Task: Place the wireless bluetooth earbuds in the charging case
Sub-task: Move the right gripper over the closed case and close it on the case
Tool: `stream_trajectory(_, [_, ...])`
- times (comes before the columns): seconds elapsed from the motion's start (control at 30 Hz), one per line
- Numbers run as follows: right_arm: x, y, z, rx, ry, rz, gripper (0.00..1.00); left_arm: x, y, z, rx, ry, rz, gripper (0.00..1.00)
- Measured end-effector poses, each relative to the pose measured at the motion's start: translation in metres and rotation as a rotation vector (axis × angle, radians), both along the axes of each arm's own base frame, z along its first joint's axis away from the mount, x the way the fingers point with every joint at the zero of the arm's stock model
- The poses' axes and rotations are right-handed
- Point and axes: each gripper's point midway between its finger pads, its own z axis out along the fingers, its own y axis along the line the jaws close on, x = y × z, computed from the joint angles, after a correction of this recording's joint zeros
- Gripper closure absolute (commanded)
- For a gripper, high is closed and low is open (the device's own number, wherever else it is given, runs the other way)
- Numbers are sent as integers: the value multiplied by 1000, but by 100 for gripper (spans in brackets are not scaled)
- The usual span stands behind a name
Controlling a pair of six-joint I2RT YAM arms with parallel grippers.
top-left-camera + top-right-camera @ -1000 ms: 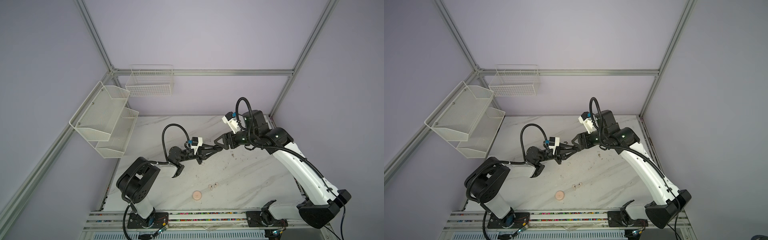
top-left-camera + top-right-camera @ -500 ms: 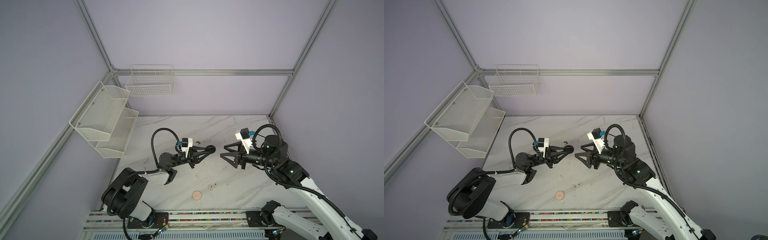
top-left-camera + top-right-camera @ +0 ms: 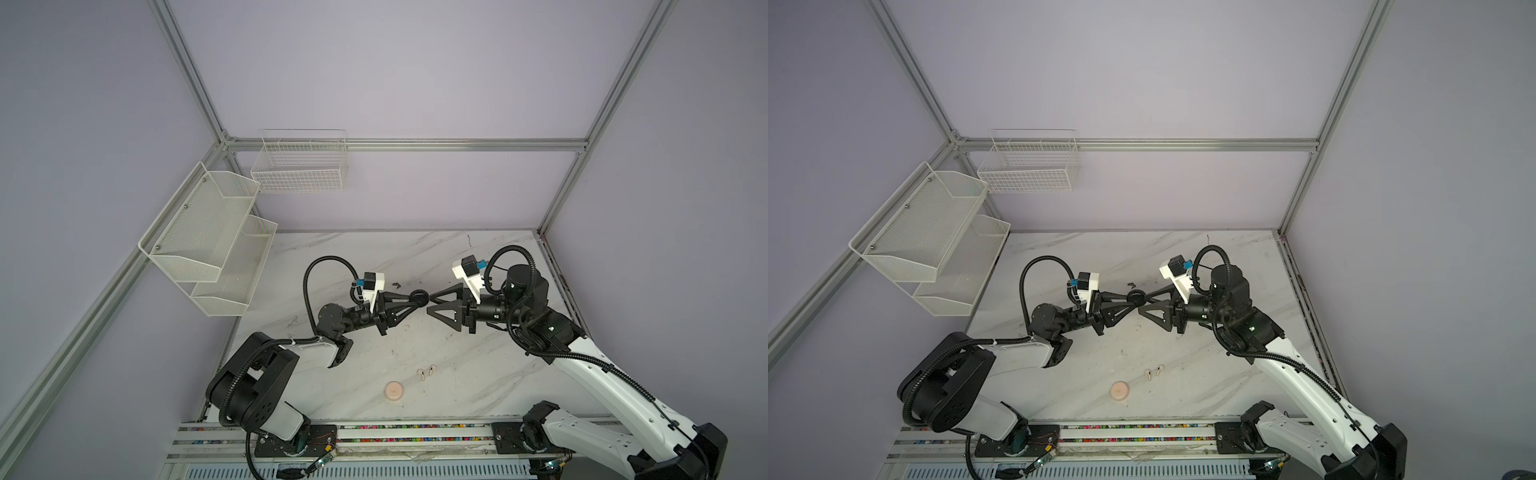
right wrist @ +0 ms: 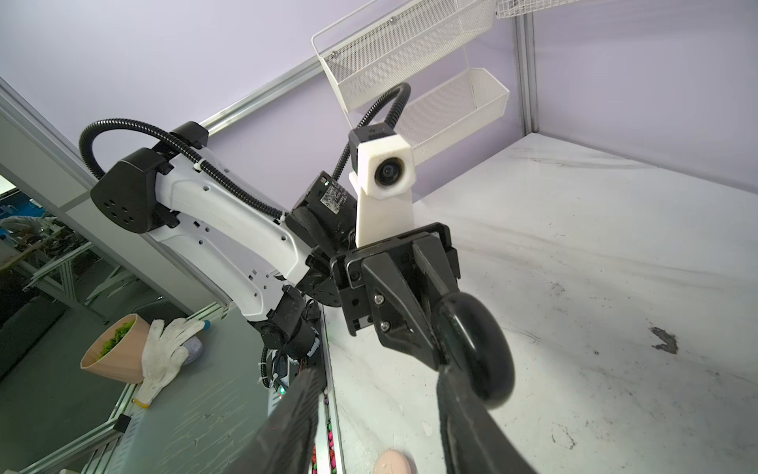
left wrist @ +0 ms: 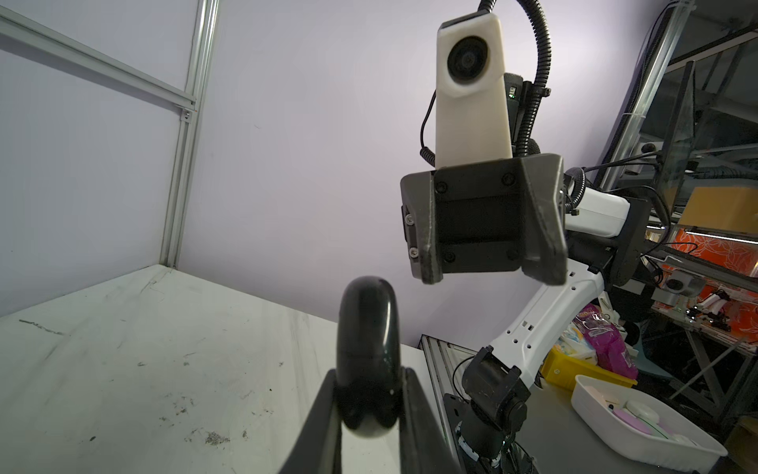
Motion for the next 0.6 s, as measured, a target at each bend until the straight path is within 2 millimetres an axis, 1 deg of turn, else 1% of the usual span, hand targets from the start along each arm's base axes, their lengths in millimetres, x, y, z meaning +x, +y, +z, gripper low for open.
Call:
stream_trajectory(0.1, [7, 1, -6, -8, 13, -8, 52, -1, 0, 0, 2, 1, -6, 100])
stream_trajectory(0.17, [12, -2, -7, -11, 16, -25, 48, -2, 0, 0, 3, 0, -9, 100])
stream_trajectory(0.23, [15, -6, -3, -6, 2, -46, 34, -2, -1, -1, 5, -1, -13, 100])
stream_trajectory(0.27, [15, -8, -1, -4, -7, -53, 30, -3, -1, -1, 6, -1, -16, 100])
stream_trajectory(0.3, [15, -9, 0, 0, -17, -59, 28, -3, -1, -1, 7, -1, -18, 100])
stream_trajectory(0.37, [15, -11, 2, 4, -23, -65, 28, -4, -1, -1, 8, 2, -24, 100])
stream_trajectory(0.47, [17, -8, -2, 2, -13, -50, 34, -5, -1, -2, 9, 7, -30, 100])
stream_trajectory(0.53, [20, -4, -9, -3, 4, -32, 38, -5, -1, -2, 10, 10, -34, 100])
stream_trajectory(0.6, [23, 0, -17, -12, 30, -17, 40, -5, -1, -2, 10, 10, -35, 100])
